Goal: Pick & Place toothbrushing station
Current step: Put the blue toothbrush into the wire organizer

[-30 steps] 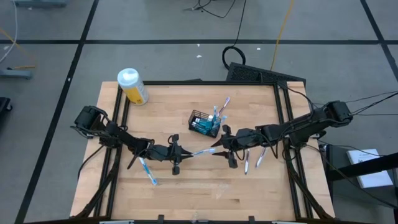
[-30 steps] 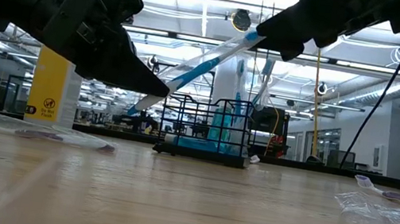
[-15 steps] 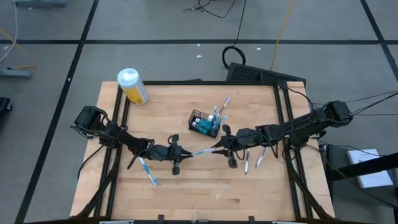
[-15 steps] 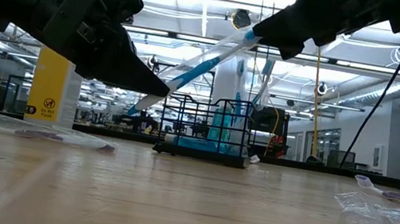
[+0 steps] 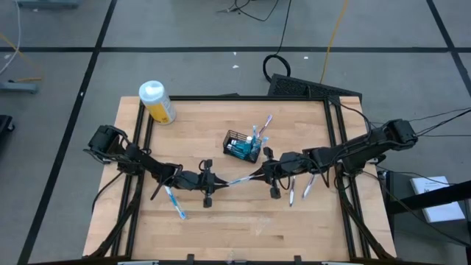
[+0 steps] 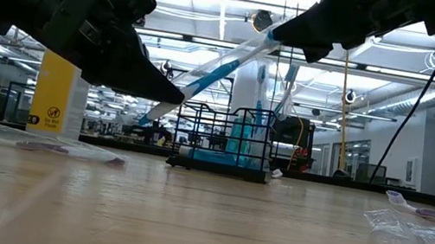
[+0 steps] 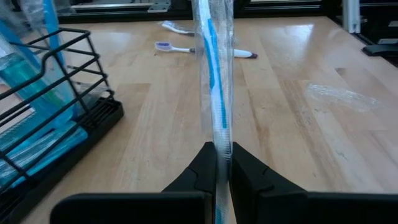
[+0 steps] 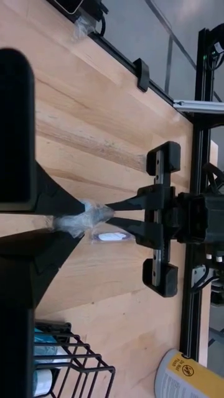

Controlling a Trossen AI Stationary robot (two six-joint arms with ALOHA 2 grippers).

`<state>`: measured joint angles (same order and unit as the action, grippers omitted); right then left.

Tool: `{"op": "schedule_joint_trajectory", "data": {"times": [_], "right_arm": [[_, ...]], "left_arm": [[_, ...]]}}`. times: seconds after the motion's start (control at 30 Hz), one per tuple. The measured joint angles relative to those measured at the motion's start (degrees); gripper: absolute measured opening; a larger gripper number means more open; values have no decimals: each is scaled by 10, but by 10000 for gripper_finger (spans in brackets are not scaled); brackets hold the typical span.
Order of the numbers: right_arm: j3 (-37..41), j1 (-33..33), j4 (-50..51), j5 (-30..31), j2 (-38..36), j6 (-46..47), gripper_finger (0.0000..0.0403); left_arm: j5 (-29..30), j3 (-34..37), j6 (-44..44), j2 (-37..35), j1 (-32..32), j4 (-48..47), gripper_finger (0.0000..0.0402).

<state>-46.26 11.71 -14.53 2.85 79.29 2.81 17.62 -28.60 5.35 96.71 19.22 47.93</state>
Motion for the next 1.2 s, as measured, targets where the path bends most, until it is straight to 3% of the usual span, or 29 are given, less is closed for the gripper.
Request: {"op": "schedule_joint_trajectory", "data": {"times": [0.2, 0.47, 0.77, 0.97, 1.2], "right_arm": [[0, 1, -4, -1, -1, 0, 13], [-3, 1, 22, 11, -5, 0, 13], [-111, 23, 196, 97, -21, -59, 13], [-190, 22, 344, 227, -22, -83, 12], [-235, 5, 440, 227, -22, -65, 11]], "left_arm": [[-29, 0, 4, 1, 0, 18, 26], [-111, 0, 10, 0, 7, 53, 125], [-148, 0, 1, -17, 33, 62, 182], [-171, -1, 8, -19, 43, 62, 200], [-163, -1, -11, -19, 54, 53, 194]]}}
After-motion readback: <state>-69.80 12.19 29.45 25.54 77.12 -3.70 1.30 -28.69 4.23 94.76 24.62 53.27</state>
